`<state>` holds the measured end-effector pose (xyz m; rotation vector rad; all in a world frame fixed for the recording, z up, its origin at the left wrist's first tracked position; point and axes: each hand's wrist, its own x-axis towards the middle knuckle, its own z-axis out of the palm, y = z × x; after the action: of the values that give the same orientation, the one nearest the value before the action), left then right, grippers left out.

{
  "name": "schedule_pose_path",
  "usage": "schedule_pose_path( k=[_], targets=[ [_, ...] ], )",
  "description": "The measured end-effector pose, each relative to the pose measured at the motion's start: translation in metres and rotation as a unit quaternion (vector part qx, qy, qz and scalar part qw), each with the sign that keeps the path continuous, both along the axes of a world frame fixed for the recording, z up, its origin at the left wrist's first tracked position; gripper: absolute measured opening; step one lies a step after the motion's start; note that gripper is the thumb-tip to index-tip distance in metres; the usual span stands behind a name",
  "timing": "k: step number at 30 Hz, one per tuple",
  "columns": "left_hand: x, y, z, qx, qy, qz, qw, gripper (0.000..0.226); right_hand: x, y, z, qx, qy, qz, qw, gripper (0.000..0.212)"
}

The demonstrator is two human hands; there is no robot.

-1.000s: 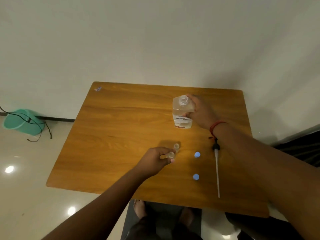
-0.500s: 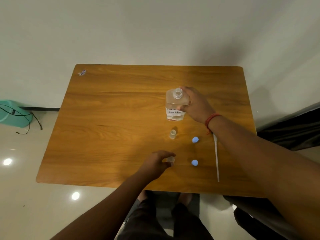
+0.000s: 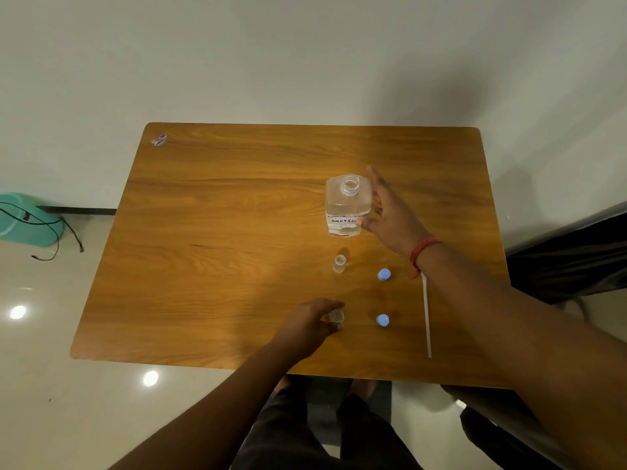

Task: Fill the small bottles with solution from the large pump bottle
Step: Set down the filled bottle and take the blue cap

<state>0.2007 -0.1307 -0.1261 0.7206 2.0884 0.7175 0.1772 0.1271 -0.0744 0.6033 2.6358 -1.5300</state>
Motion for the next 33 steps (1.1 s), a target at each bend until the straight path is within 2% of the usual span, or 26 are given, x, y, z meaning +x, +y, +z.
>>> schedule_pose_path(
  k=[6, 9, 13, 16, 20, 24, 30, 33],
  targets=[
    [-0.006, -0.005, -0.004, -0.01, -0.002, -0.031, 0.999, 0.054, 0.022, 0.002, -0.01, -0.024, -0.009, -0.034, 0.999, 0.093],
    [-0.012, -0.013, -0.003, -0.015, -0.037, -0.04, 0.998, 0.066, 0.045, -0.002, -0.026, 0.032, -0.025, -0.075, 0.996, 0.07],
    [-0.028, -0.027, 0.002, -0.031, -0.025, -0.037, 0.999, 0.078, 0.082, -0.016, -0.047, 0.102, -0.06, -0.07, 0.99, 0.049],
    [-0.04, -0.031, 0.006, -0.026, -0.009, 0.003, 1.0, 0.071, 0.1, -0.027, -0.059, 0.176, -0.09, -0.05, 0.979, 0.042],
    [-0.053, -0.017, 0.004, -0.006, 0.024, 0.064, 0.998, 0.06, 0.107, -0.038, -0.071, 0.209, -0.095, -0.047, 0.972, 0.039],
    [-0.058, 0.006, -0.002, 0.022, 0.036, 0.066, 0.997, 0.058, 0.104, -0.04, -0.079, 0.232, -0.089, -0.037, 0.968, 0.035],
    [-0.06, 0.035, -0.008, 0.058, 0.055, 0.06, 0.995, 0.061, 0.102, -0.036, -0.086, 0.273, -0.08, -0.024, 0.958, 0.017],
    [-0.062, 0.044, -0.01, 0.075, 0.068, 0.056, 0.993, 0.058, 0.102, -0.034, -0.091, 0.276, -0.073, -0.023, 0.958, 0.017]
  ],
)
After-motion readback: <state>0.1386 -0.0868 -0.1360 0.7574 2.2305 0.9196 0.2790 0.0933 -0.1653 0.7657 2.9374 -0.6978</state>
